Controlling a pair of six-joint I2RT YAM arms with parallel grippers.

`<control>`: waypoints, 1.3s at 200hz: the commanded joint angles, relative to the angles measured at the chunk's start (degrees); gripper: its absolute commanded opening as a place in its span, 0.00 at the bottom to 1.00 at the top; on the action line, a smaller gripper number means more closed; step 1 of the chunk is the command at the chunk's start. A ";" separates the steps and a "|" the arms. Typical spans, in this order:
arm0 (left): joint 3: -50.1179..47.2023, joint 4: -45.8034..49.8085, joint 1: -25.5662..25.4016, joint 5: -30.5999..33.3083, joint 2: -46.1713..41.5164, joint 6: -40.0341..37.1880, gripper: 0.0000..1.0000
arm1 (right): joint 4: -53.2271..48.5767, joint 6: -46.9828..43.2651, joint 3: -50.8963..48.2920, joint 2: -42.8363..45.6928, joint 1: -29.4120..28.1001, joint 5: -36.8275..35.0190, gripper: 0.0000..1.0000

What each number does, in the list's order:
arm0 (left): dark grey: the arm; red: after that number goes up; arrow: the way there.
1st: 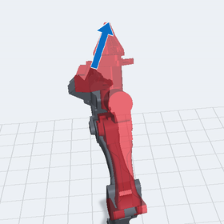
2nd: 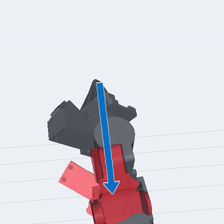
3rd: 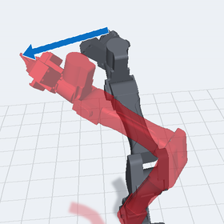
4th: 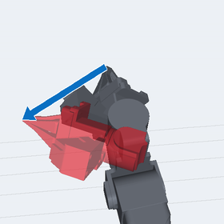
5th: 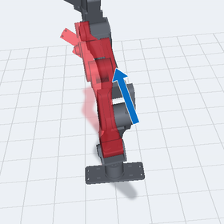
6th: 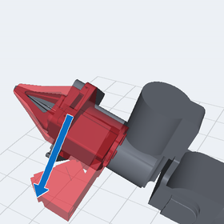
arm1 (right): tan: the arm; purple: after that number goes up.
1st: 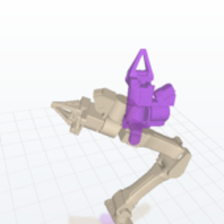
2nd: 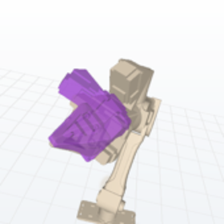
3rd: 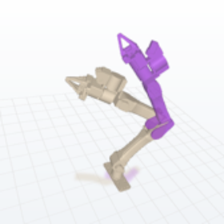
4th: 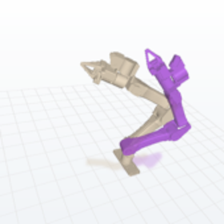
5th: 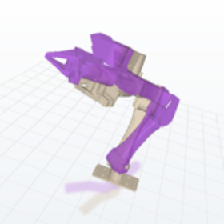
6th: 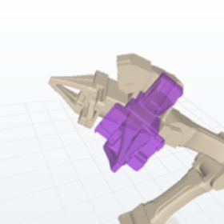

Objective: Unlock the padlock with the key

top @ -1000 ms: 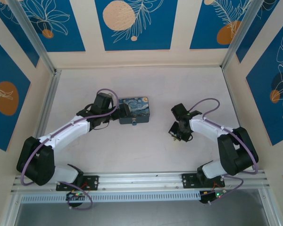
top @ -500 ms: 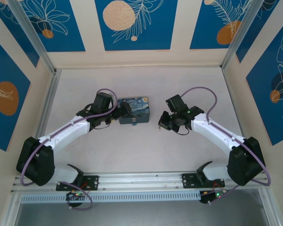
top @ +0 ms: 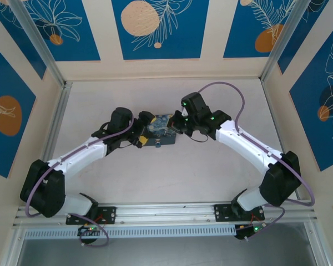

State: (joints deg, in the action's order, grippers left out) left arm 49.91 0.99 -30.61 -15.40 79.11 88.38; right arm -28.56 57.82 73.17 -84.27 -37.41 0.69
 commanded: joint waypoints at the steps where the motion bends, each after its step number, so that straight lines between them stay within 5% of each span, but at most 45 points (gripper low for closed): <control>1: -0.78 -5.75 -1.17 -2.55 1.28 10.66 1.00 | 1.81 1.54 3.64 -2.20 -1.71 1.61 0.00; 81: -0.72 -17.95 -3.28 -3.33 6.78 18.32 0.97 | 4.39 3.22 4.01 -6.16 -4.52 0.31 0.00; 161: -2.54 -16.53 -3.29 0.02 4.77 16.40 0.42 | 4.73 3.72 -0.44 -3.18 -3.73 -1.48 0.00; 260: -2.36 -13.65 -3.25 1.90 3.69 13.90 0.22 | 5.44 4.05 -3.91 0.00 -2.23 -2.62 0.00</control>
State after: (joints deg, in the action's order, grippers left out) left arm 47.64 -14.00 -33.30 -14.55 83.92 103.33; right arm -23.51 61.10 70.15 -86.06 -39.97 -1.32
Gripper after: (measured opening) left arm 0.239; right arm 0.061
